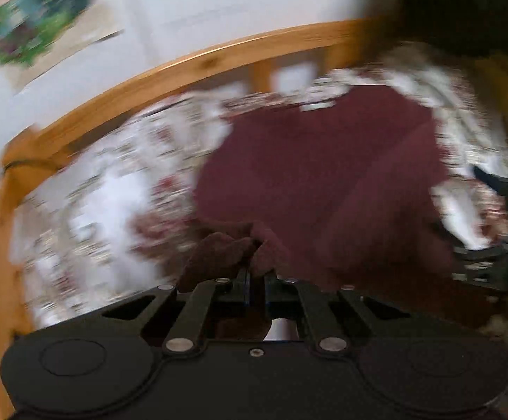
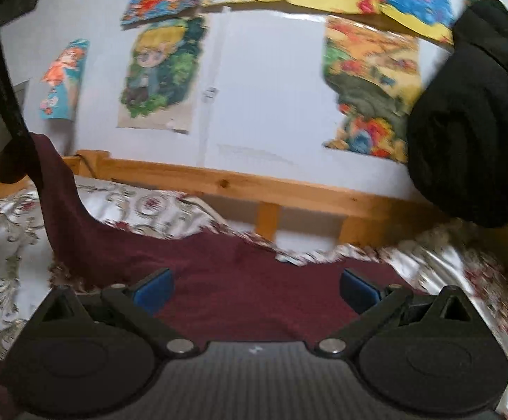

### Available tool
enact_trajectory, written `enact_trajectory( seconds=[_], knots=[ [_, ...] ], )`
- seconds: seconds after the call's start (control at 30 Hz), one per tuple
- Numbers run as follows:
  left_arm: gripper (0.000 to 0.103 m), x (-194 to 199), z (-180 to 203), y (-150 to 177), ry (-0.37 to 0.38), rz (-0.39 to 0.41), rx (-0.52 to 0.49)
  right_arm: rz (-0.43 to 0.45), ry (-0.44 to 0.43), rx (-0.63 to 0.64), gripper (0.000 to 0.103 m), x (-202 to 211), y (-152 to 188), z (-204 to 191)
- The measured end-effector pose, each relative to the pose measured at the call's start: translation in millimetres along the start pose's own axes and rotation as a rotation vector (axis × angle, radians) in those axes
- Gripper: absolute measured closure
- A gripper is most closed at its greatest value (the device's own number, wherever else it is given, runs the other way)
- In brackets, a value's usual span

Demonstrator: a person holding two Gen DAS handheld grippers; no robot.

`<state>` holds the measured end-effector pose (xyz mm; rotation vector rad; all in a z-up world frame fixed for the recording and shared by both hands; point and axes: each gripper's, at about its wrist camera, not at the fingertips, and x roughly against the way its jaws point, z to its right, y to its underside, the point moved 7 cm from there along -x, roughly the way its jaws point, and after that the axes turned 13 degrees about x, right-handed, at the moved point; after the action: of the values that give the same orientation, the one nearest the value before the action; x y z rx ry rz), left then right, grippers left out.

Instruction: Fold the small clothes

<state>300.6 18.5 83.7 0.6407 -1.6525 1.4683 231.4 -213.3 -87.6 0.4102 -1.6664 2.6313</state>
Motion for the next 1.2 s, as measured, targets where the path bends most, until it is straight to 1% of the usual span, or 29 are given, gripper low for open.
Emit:
enact_trajectory(
  seconds=[0.07,0.13,0.2,0.27,0.3,0.33,0.37,0.4,0.43,0.5,0.57,0.63,0.7,0.77,0.83,0.87,0.9,0.93,0.97,1.0,1.1,1.13,1.17,1.2],
  knots=[
    [0.097,-8,43,5,0.071,0.001,-0.022,-0.033,0.046,-0.036,0.000,3,11,20],
    [0.097,-21,82,11,0.122,0.009,-0.049,-0.102,0.103,-0.053,0.000,2,23,40],
    [0.096,-36,120,16,0.107,0.057,-0.107,-0.197,0.211,-0.045,0.000,-1,36,62],
    [0.096,-53,150,21,0.138,0.060,-0.106,-0.284,0.282,-0.064,0.000,-4,49,84],
    [0.093,-61,161,23,0.156,0.055,-0.103,-0.296,0.299,-0.095,0.000,-3,53,93],
    [0.086,-69,170,26,0.177,0.048,-0.103,-0.305,0.308,-0.134,0.000,-2,57,103],
    [0.082,-76,177,30,0.193,0.037,-0.093,-0.318,0.313,-0.174,0.000,0,62,111],
    [0.075,-83,177,31,0.207,0.025,-0.074,-0.326,0.318,-0.205,0.000,2,66,117],
    [0.069,-87,177,35,0.217,0.014,-0.049,-0.327,0.323,-0.227,0.000,5,70,121],
    [0.064,-91,165,39,0.233,0.005,-0.014,-0.322,0.320,-0.256,0.000,11,74,125],
    [0.055,-90,146,43,0.217,0.023,0.015,-0.302,0.295,-0.275,0.000,12,73,124],
    [0.038,-86,123,47,0.174,0.048,0.041,-0.282,0.250,-0.292,0.000,10,70,121],
    [0.031,-85,97,51,0.117,0.087,0.069,-0.266,0.178,-0.315,0.000,6,65,109],
    [0.031,-90,65,56,0.041,0.110,0.090,-0.274,0.080,-0.344,0.000,-5,62,93],
    [0.031,-106,35,60,-0.030,0.118,0.127,-0.293,-0.025,-0.365,0.000,-14,63,73],
    [0.031,-117,19,60,-0.050,0.125,0.151,-0.318,-0.077,-0.376,0.000,-19,66,62],
    [0.031,-126,3,58,-0.053,0.132,0.175,-0.346,-0.121,-0.387,0.000,-22,70,53],
    [0.032,-138,-11,54,-0.045,0.147,0.196,-0.373,-0.159,-0.397,0.001,-26,74,45],
    [0.032,-148,-23,48,-0.040,0.158,0.205,-0.400,-0.186,-0.407,0.004,-29,77,38],
    [0.036,-160,-36,42,-0.033,0.168,0.215,-0.424,-0.198,-0.416,0.005,-31,81,34],
    [0.045,-191,-62,21,0.011,0.193,0.267,-0.454,-0.186,-0.476,0.014,-35,90,37],
    [0.051,-199,-67,12,0.037,0.204,0.288,-0.460,-0.177,-0.514,0.020,-37,92,41],
    [0.053,-208,-72,2,0.068,0.215,0.314,-0.470,-0.176,-0.561,0.026,-38,96,44],
    [0.054,-214,-75,-6,0.097,0.229,0.336,-0.486,-0.181,-0.604,0.028,-40,101,47]
  ],
)
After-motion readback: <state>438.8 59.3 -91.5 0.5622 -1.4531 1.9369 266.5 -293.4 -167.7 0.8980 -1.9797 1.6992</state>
